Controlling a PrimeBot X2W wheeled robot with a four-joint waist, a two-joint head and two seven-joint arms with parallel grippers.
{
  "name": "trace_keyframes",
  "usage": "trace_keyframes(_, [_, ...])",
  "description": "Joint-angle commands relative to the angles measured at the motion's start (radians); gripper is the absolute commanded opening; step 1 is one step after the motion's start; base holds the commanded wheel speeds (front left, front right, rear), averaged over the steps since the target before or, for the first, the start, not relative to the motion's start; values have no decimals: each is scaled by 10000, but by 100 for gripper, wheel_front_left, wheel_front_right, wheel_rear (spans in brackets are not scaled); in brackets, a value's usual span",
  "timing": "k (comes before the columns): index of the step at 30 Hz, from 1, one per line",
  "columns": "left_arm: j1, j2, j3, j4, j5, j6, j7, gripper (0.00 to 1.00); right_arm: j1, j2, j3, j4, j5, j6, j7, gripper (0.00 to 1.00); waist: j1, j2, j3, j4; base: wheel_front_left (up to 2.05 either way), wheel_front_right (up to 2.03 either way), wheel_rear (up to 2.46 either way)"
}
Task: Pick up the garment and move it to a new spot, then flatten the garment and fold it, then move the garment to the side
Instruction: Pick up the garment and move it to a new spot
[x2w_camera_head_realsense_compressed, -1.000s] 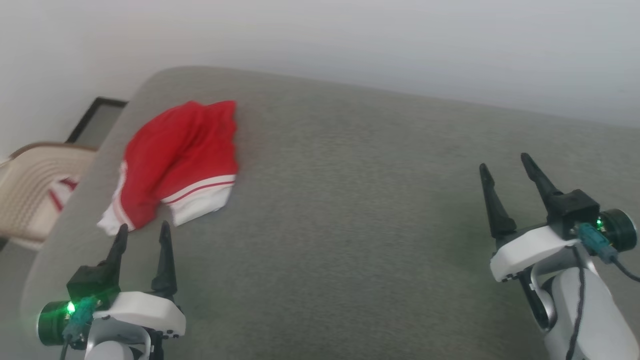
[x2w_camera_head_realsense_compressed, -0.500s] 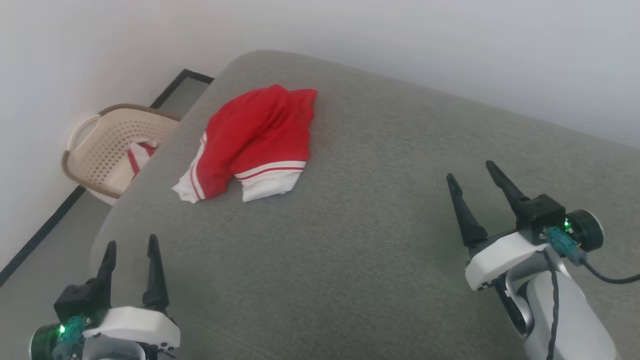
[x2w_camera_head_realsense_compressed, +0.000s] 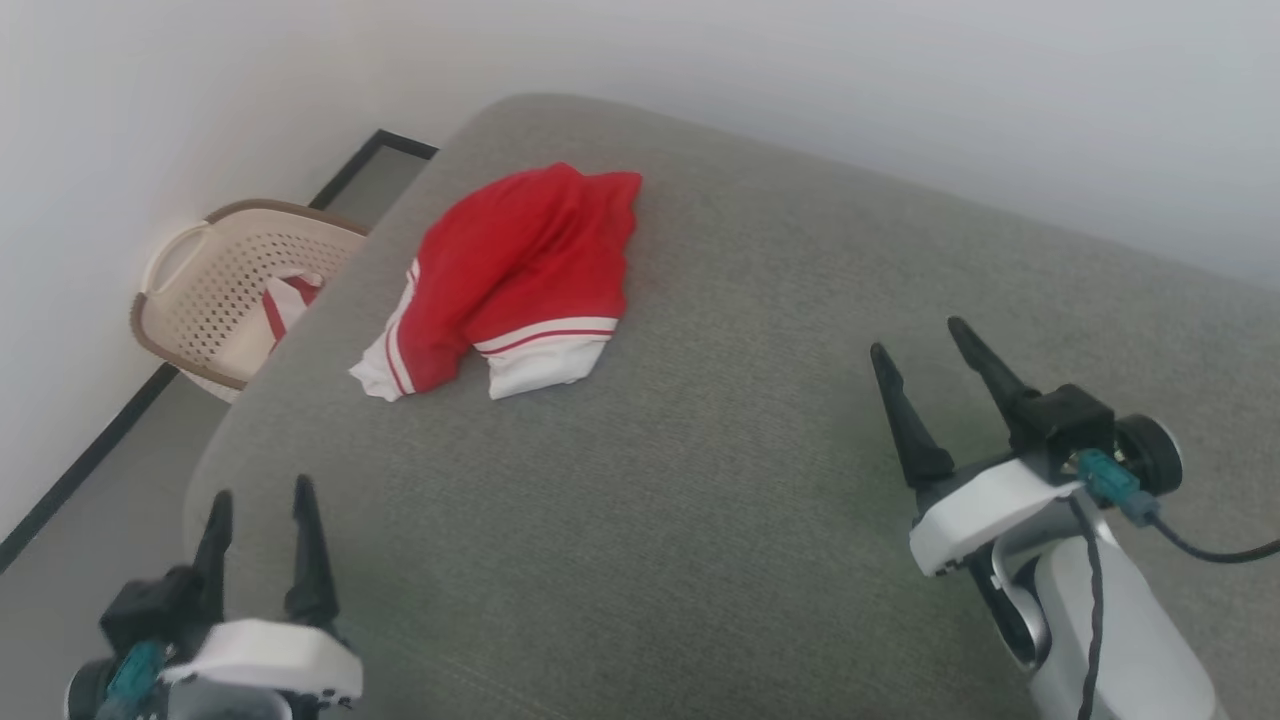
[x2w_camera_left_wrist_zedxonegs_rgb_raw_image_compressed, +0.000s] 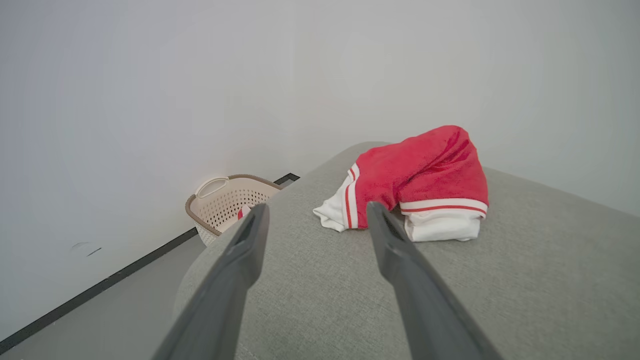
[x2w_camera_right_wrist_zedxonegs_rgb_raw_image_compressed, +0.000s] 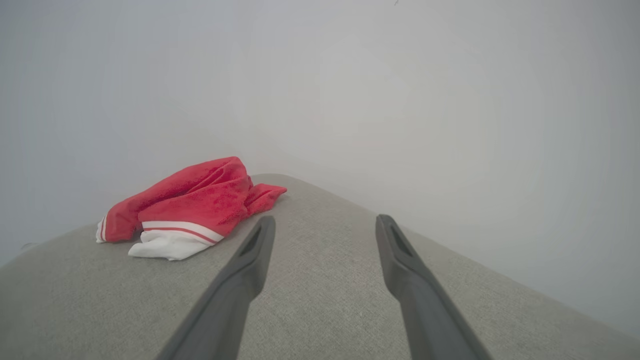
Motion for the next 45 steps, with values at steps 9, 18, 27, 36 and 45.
trace_keyframes(9, [-2499,816,-518,723,508,-499,-40,100,-542,114,-16,-280,57,1,-29,100,0,0,1258,-1585,0,0,0])
trace_keyframes(18, [-5526,2721,-1507,4362,-828,-552,476,100,-886,305,-152,-480,113,1,-28,100,0,0,2154,-3330,0,0,0])
trace_keyframes(27, [-6752,4572,-3155,6087,-4042,-555,3815,100,-961,580,-300,-821,247,2,-26,100,0,0,2724,-4517,0,0,0])
trace_keyframes(36, [-6932,5554,-4301,6709,-6102,-558,6483,100,-1235,710,-185,-1170,267,2,-26,100,0,0,3483,-5192,0,0,0])
trace_keyframes(45, [-6866,5283,-5182,7381,-6872,-561,6944,72,-1402,757,-39,-1668,100,2,-26,100,0,0,3760,-5471,0,0,0])
